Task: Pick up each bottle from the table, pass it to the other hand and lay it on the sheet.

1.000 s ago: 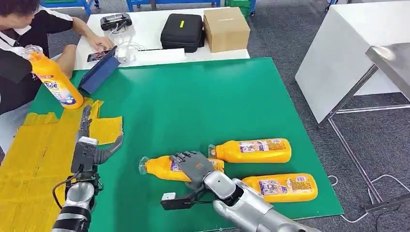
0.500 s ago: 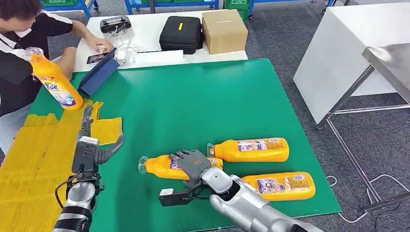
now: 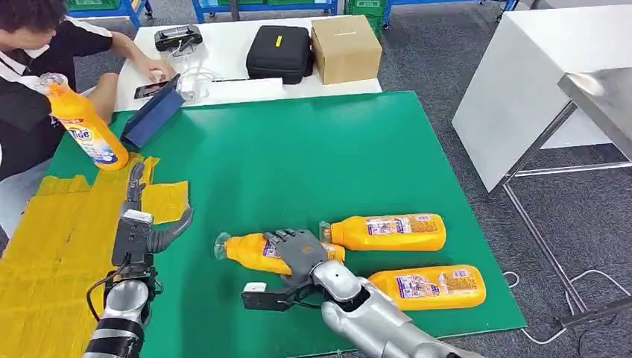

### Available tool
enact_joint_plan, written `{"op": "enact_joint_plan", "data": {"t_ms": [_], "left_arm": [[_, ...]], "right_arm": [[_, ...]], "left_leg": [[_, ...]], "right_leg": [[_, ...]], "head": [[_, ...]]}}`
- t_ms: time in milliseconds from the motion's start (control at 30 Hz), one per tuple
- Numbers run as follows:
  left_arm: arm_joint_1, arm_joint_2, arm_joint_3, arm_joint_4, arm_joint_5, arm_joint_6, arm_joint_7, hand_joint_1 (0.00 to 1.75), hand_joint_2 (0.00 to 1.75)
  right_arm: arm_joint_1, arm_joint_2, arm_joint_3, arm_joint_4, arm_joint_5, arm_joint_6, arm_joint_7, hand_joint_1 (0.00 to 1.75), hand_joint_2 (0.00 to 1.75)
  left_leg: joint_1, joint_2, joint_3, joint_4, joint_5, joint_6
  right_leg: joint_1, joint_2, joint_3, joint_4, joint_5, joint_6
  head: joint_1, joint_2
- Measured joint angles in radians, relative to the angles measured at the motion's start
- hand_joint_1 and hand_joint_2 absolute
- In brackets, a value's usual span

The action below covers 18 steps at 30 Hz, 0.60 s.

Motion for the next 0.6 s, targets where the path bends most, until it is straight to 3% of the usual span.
{"op": "enact_joint_plan", "data": {"t_ms": [600], "left_arm": [[0.034, -0.001, 0.005, -0.031, 0.046, 0.022, 0.014, 0.0, 1.75]], "right_arm": [[0.232, 0.035, -0.244, -0.319, -0.284, -0.188, -0.228, 1.75, 1.75]], "left_leg": [[0.0, -0.001, -0.014, 0.0, 0.0, 0.0]], "right_leg": [[0.0, 0.0, -0.012, 0.0, 0.0, 0.0]], "head": [[0.0, 0.0]]}}
